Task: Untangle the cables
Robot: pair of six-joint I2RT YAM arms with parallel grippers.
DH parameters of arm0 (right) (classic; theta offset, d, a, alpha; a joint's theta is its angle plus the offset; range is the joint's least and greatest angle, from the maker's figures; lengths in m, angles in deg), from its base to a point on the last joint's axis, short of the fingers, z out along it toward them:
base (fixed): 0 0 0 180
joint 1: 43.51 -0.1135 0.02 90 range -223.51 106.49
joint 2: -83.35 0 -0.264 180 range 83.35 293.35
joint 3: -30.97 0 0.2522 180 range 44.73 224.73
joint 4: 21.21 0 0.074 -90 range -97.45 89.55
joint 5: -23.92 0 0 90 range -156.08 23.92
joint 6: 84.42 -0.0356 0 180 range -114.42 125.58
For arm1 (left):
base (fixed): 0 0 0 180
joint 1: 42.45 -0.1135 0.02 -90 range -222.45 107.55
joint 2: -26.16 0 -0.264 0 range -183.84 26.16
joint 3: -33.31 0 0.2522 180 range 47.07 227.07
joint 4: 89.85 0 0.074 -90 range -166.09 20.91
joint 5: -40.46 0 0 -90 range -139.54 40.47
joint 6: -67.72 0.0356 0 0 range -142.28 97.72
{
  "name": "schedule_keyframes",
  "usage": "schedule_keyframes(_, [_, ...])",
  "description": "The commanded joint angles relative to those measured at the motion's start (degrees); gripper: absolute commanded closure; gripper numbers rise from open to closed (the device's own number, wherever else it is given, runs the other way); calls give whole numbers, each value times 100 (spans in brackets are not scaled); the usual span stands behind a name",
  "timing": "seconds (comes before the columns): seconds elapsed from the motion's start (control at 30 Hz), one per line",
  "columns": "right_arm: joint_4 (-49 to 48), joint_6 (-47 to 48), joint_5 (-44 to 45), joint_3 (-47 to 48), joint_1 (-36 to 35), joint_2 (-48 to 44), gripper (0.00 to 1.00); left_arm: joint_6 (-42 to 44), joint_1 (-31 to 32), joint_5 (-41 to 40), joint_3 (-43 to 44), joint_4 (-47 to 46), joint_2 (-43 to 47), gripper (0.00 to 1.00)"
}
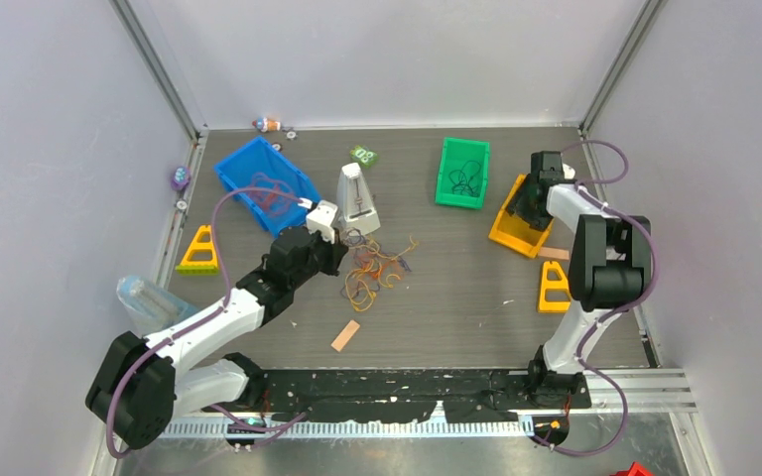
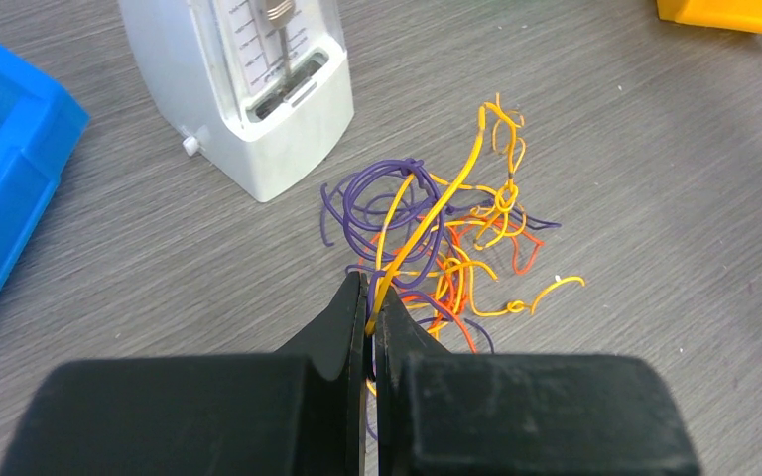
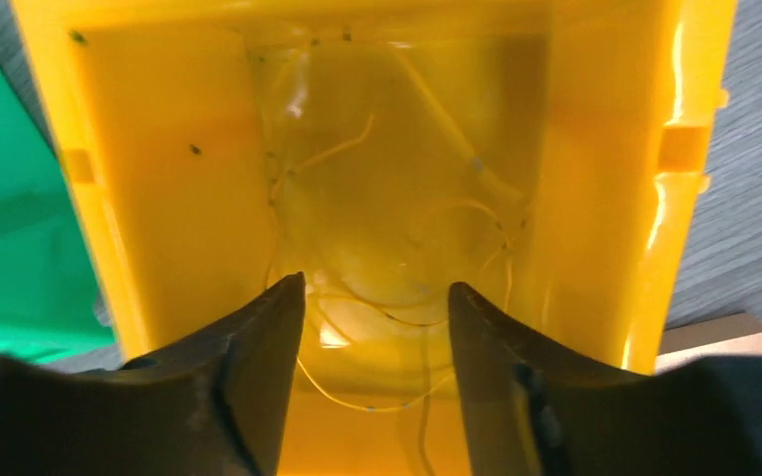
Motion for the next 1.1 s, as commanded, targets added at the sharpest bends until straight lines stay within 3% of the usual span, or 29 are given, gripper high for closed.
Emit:
schedule_keyframes(0.0, [-141, 294, 12, 32, -124, -668, 28, 134, 32, 374, 88, -359, 24, 100])
schedule_keyframes(0.17, [69, 688, -229, -143, -166, -1678, 24, 201, 106, 569, 52, -482, 90, 100])
schedule_keyframes(0.33, [-146, 1268, -813, -654, -813, -2599, 9, 319, 248, 788, 34, -606, 131, 100])
schedule_keyframes(0.47, [-1281, 1672, -2609, -1639, -1639, -3254, 8, 323, 277, 1157, -3, -794, 134, 100])
schedule_keyframes(0.53, [-1965, 1743, -3640, -2033, -2103, -3410, 10, 322, 279, 1310, -31, -886, 145, 100])
schedule_keyframes(0.6, [-2607, 1870, -3900, -2341, -2598, -3510, 11, 329, 290, 1454, -40, -941, 133, 100])
schedule_keyframes(0.8, [-3290, 2329, -3962, -2674, -3676, -3433, 15, 331, 303, 1788, -46, -1056, 84, 100])
schedule_keyframes(0.93, [-3653, 2298, -3837, -2747, -3930, -3220, 17, 368, 320, 1898, -18, -1075, 37, 100])
schedule_keyframes(1.03, [-4121, 2141, -3741, -2815, -3991, -3054, 28, 428, 358, 2055, 27, -1075, -49, 100])
schedule_keyframes(1.07, [-4201, 2104, -3680, -2804, -3996, -3027, 38, 454, 390, 2091, 58, -1056, -75, 100])
